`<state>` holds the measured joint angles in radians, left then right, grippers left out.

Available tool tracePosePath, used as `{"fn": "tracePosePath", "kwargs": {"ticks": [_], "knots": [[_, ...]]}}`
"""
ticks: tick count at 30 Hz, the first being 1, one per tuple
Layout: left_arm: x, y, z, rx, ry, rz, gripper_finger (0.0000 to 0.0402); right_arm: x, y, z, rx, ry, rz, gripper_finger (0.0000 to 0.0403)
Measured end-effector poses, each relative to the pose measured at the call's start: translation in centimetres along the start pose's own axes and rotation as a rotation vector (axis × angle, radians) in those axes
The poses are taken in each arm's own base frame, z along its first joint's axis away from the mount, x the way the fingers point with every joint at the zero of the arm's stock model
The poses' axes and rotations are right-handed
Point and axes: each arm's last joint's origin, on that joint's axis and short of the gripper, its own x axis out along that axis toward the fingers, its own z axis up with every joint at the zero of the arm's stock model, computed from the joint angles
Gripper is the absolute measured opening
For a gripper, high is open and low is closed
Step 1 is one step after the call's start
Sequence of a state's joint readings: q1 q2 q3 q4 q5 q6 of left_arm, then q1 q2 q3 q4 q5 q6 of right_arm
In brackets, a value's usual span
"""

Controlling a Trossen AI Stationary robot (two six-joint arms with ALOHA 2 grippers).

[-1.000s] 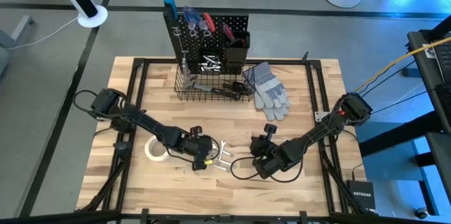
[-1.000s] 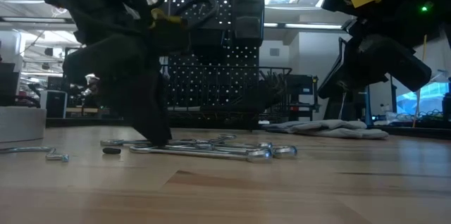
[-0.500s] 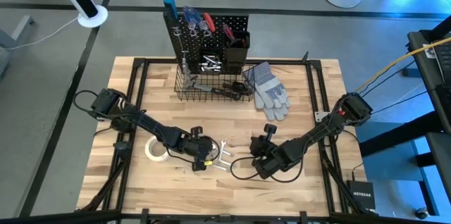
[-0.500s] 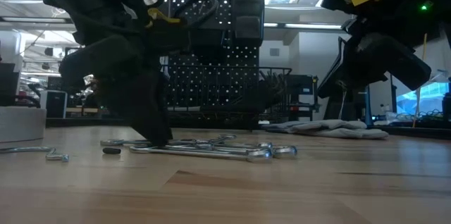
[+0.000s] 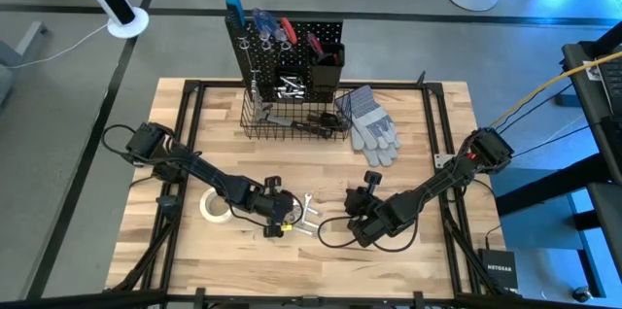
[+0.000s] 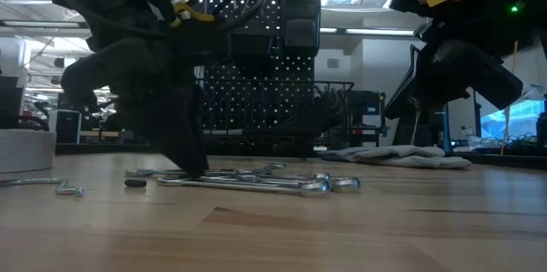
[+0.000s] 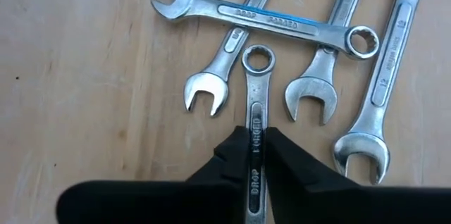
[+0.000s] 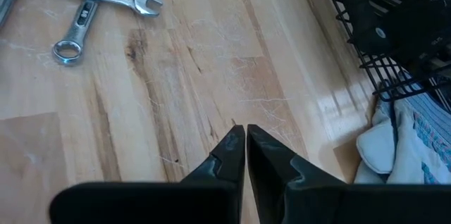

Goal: Hang tools onto peg board
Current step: Hang the wrench on the peg board

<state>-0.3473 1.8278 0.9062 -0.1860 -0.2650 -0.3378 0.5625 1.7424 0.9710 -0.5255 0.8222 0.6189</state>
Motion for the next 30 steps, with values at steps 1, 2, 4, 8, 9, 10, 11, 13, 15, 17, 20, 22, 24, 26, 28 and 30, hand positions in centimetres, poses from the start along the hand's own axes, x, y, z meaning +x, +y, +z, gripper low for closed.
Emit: {"fn": "tracePosePath", "kwargs": {"ticks": [1,2,4,8,9,10,11,13,15,17,20,22,24,26,28,30], "knots": [[0.0,0.0,0.0,0.001,0.000,0.001,0.0020,0.0,0.0,0.0,0.000,0.000,0.000,0.0024],[0.0,-0.1,0.0,0.004,-0.002,0.003,0.0020,0.0,0.0,0.0,0.000,0.000,0.000,0.0024],[-0.1,-0.2,-0.1,0.012,-0.004,0.006,0.0021,0.0,0.0,0.0,0.000,0.000,0.000,0.0024],[-0.6,-0.2,0.1,0.006,-0.019,0.000,0.0028,0.0,0.0,0.0,0.000,0.000,0.000,0.0024],[-0.8,-0.3,0.2,0.007,-0.025,-0.002,0.0028,0.0,0.0,0.0,0.000,0.000,0.000,0.0024],[-1.0,-0.3,0.2,0.011,-0.032,-0.002,0.0026,0.0,0.0,0.0,0.000,0.000,0.000,0.0024],[-1.2,-0.4,0.2,0.014,-0.034,0.003,0.0024,0.0,0.0,0.0,0.000,0.000,0.000,0.0024],[-1.7,-0.5,0.1,0.023,-0.044,0.022,0.0020,0.0,0.0,0.0,0.000,0.000,0.000,0.0024],[-2.1,-0.6,0.2,0.026,-0.060,0.022,0.0017,0.0,0.0,0.0,0.000,-0.002,0.001,0.0024],[-2.4,-0.8,0.2,0.032,-0.068,0.038,0.0017,0.0,0.1,0.1,-0.005,-0.009,0.006,0.0024],[-2.7,-0.9,0.4,0.039,-0.092,0.054,0.0013,0.0,0.3,0.5,-0.004,-0.036,0.024,0.0024],[-2.7,-0.9,0.3,0.040,-0.091,0.056,0.0006,0.0,0.5,0.7,-0.011,-0.053,0.037,0.0024],[-2.7,-0.9,0.4,0.046,-0.093,0.057,0.0001,0.0,0.6,0.9,-0.020,-0.068,0.046,0.0024],[-2.8,-0.9,0.4,0.052,-0.095,0.057,0.0001,0.0,0.6,1.0,-0.031,-0.073,0.050,0.0024],[-2.7,-0.8,0.4,0.050,-0.094,0.058,0.0004,0.0,0.6,0.9,-0.033,-0.072,0.051,0.0024],[-2.7,-0.7,0.4,0.044,-0.094,0.059,0.0006,0.0,0.6,0.9,-0.033,-0.070,0.056,0.0024]]}}
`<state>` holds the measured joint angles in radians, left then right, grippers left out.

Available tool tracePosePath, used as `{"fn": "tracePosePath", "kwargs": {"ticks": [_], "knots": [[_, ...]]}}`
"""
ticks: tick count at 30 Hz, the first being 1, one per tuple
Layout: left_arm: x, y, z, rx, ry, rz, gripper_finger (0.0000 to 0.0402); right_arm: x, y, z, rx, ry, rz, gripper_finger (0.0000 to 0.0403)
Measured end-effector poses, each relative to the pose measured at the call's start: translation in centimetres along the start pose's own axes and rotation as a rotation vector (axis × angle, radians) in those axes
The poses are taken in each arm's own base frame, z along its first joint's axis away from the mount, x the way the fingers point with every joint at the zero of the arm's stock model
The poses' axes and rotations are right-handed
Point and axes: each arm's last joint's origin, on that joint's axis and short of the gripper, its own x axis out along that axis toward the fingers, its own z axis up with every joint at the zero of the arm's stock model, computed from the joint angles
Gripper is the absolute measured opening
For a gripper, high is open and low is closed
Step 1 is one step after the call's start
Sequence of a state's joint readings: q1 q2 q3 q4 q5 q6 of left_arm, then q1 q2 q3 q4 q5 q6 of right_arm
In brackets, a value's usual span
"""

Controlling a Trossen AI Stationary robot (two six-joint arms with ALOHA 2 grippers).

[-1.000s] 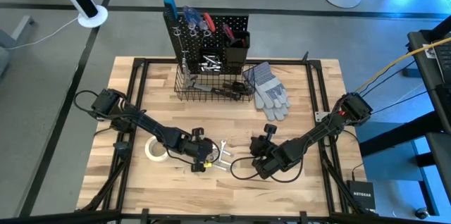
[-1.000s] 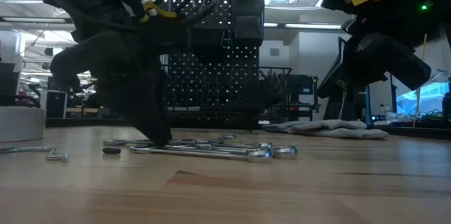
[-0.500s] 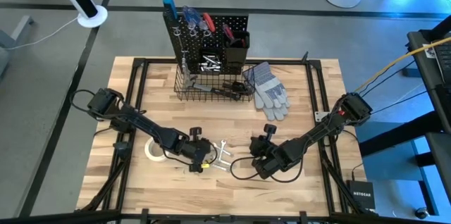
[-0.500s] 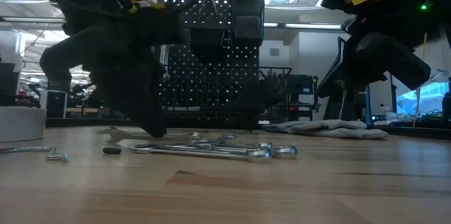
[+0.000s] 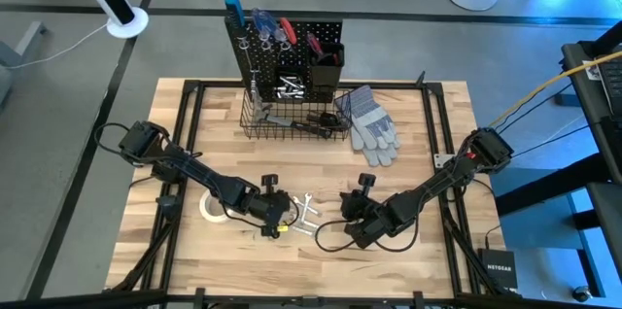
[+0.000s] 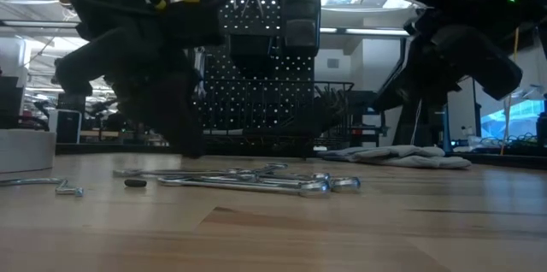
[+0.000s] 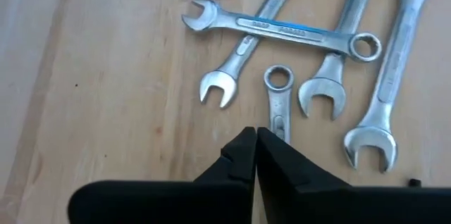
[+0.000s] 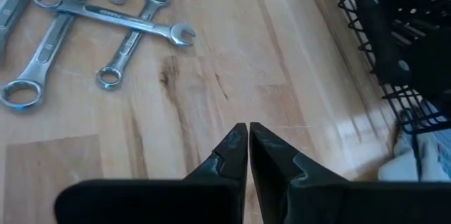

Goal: Hang tools onto peg board
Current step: Hang the wrench on the peg board

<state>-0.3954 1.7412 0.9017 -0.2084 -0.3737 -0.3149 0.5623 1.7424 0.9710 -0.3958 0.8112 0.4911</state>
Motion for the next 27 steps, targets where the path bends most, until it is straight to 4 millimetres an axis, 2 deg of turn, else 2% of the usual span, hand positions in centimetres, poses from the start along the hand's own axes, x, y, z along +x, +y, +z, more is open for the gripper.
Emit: {"fn": "tracePosePath", "kwargs": {"ticks": [8,13,19,23,27], "knots": [[-0.1,-0.2,0.1,-0.071,-0.011,-0.017,0.0014,0.0,0.0,0.0,0.000,0.005,0.009,0.0024],[0.1,-0.4,0.2,-0.079,-0.024,-0.043,0.0070,0.0,0.0,0.0,0.000,0.005,0.009,0.0024],[1.6,-0.6,-0.3,-0.073,0.002,-0.030,0.0126,0.0,0.0,0.0,0.001,0.005,0.010,0.0024],[2.1,-0.6,-0.5,-0.064,0.022,-0.012,0.0134,0.0,0.0,0.0,0.001,0.005,0.010,0.0024],[2.4,-0.3,-0.5,-0.076,0.037,-0.012,0.0125,0.0,0.0,0.0,0.000,0.006,0.010,0.0024]]}}
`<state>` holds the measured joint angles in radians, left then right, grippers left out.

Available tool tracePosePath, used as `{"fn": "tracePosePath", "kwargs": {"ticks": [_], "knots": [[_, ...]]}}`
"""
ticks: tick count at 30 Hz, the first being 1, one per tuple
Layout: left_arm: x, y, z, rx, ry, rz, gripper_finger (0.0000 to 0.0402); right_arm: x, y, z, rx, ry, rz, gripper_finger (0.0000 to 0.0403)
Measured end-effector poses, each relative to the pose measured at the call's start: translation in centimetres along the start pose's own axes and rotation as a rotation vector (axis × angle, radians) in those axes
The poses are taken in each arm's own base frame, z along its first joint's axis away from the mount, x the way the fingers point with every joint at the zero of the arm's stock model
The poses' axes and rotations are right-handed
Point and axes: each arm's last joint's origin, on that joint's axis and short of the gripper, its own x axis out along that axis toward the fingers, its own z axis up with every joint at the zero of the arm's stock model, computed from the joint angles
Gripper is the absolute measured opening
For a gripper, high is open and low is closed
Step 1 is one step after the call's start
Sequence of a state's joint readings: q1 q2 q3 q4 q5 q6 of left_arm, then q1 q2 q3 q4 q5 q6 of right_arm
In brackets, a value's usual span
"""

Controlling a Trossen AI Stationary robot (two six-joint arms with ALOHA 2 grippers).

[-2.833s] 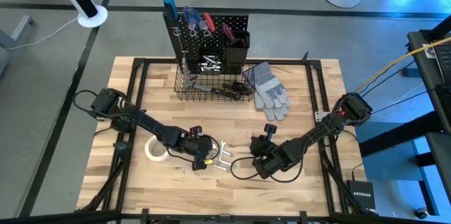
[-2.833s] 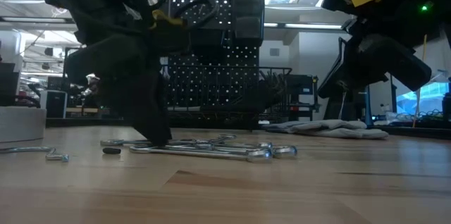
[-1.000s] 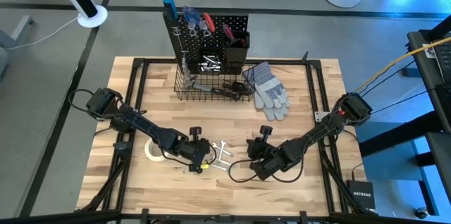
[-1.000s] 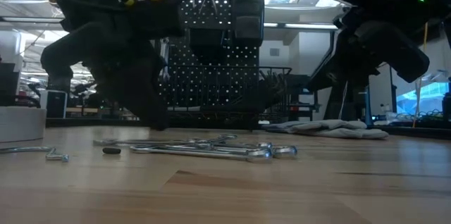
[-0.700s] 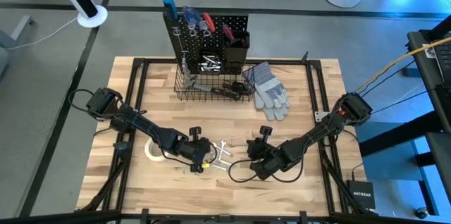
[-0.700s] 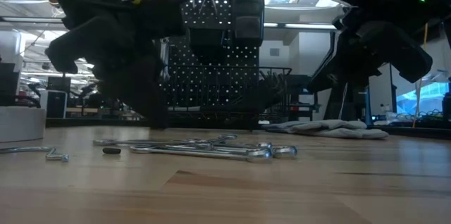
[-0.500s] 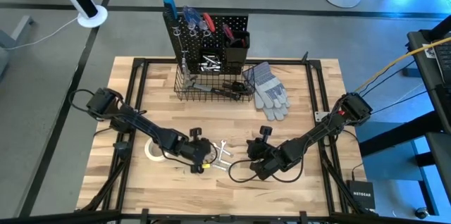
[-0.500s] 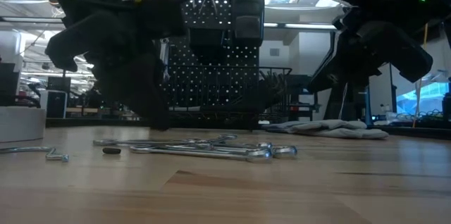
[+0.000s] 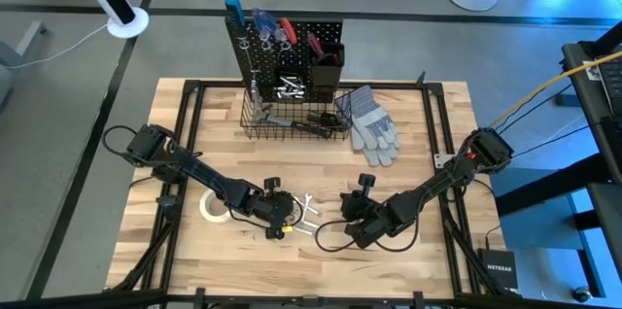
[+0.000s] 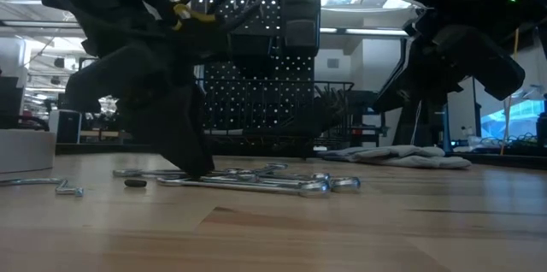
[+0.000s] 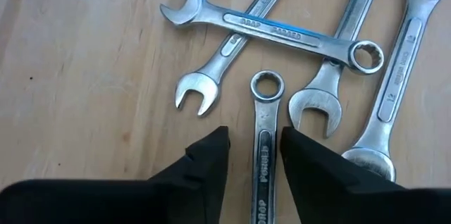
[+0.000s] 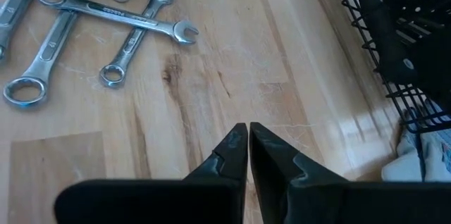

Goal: Hang tools onto peg board
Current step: Hang the wrench on the peg board

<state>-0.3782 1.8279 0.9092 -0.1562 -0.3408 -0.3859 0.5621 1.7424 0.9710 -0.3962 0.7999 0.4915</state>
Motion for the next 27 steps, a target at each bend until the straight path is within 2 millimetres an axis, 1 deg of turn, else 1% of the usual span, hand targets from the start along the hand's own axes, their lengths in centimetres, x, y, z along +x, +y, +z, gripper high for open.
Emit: {"fn": "tracePosePath", "kwargs": {"ticks": [4,11,13,18,22,27], "knots": [[0.1,0.2,0.0,-0.003,0.013,0.000,0.0098,0.0,0.0,0.0,-0.001,0.001,0.000,0.0024],[0.2,0.4,-0.1,0.011,0.022,0.003,0.0024,0.0,0.0,0.0,-0.001,0.002,0.002,0.0024],[0.2,0.4,-0.1,0.020,0.023,0.010,0.0012,0.0,0.0,0.0,-0.001,0.001,0.002,0.0024],[0.2,0.5,-0.1,0.029,0.015,0.030,0.0010,0.0,0.0,0.0,0.002,-0.001,0.003,0.0024],[-0.7,0.3,0.0,0.035,0.004,0.020,0.0000,0.0,0.1,0.1,0.009,-0.010,0.007,0.0024],[-1.5,0.0,-0.2,0.053,-0.009,0.038,0.0001,0.0,0.3,0.6,0.007,-0.047,0.031,0.0024]]}}
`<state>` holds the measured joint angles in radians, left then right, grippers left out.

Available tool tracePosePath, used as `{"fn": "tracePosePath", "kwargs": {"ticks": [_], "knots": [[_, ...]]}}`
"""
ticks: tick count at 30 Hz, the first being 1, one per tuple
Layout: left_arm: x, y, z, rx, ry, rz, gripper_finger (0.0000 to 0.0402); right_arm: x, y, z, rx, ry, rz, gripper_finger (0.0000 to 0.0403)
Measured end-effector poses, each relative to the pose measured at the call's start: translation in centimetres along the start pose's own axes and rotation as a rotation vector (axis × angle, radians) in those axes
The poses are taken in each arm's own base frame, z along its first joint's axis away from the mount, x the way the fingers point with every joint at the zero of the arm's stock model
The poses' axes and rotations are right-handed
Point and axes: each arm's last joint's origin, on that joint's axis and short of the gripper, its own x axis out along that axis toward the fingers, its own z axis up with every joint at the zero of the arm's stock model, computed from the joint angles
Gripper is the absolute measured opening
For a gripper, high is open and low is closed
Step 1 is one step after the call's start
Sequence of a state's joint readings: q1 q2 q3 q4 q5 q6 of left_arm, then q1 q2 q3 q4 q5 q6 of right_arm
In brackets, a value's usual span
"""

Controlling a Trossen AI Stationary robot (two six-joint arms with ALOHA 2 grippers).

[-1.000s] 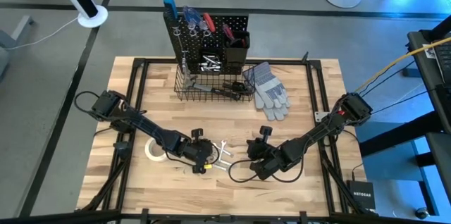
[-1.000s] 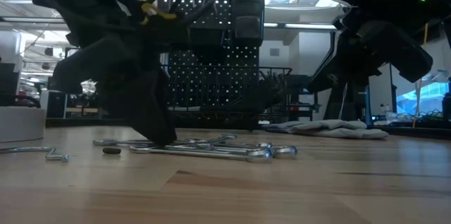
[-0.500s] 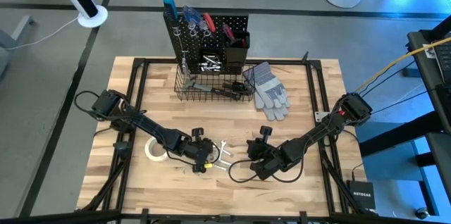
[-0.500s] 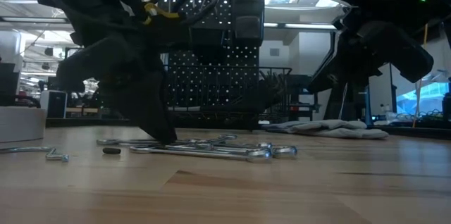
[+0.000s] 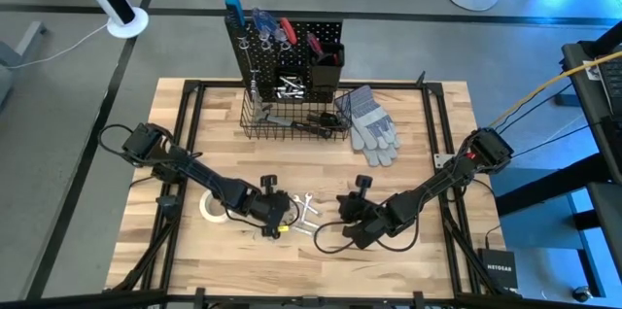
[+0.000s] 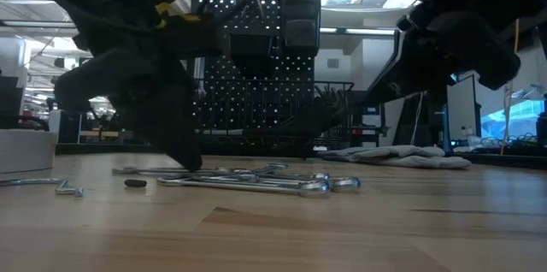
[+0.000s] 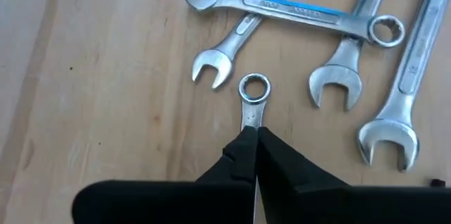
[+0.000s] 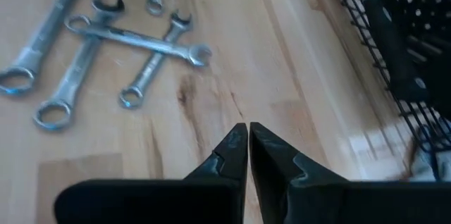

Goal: Hang tools onto peg board
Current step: Hang the wrench on the peg board

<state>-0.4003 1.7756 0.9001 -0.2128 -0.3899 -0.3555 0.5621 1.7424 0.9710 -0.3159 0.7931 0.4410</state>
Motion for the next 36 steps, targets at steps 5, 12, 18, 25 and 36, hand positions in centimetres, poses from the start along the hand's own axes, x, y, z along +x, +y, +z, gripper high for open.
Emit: {"fn": "tracePosePath", "kwargs": {"ticks": [5,12,18,25,36], "knots": [[-0.1,0.2,-0.2,0.008,0.017,0.030,0.0001,0.0,0.1,0.3,-0.006,-0.023,0.011,0.0024],[-0.2,0.0,-0.3,0.036,0.007,0.068,0.0001,0.0,0.1,0.3,-0.004,-0.024,0.011,0.0024],[-2.3,-0.5,0.7,0.059,-0.052,0.121,0.0001,0.0,0.4,0.8,0.036,-0.067,0.031,0.0024],[-3.9,-1.2,1.3,0.042,-0.133,0.110,0.0000,0.4,0.4,1.9,0.109,-0.139,0.053,0.0024],[-1.0,-0.9,2.0,0.468,-0.145,0.118,0.0069,3.4,0.1,2.0,0.013,-0.072,0.226,0.0062]]}}
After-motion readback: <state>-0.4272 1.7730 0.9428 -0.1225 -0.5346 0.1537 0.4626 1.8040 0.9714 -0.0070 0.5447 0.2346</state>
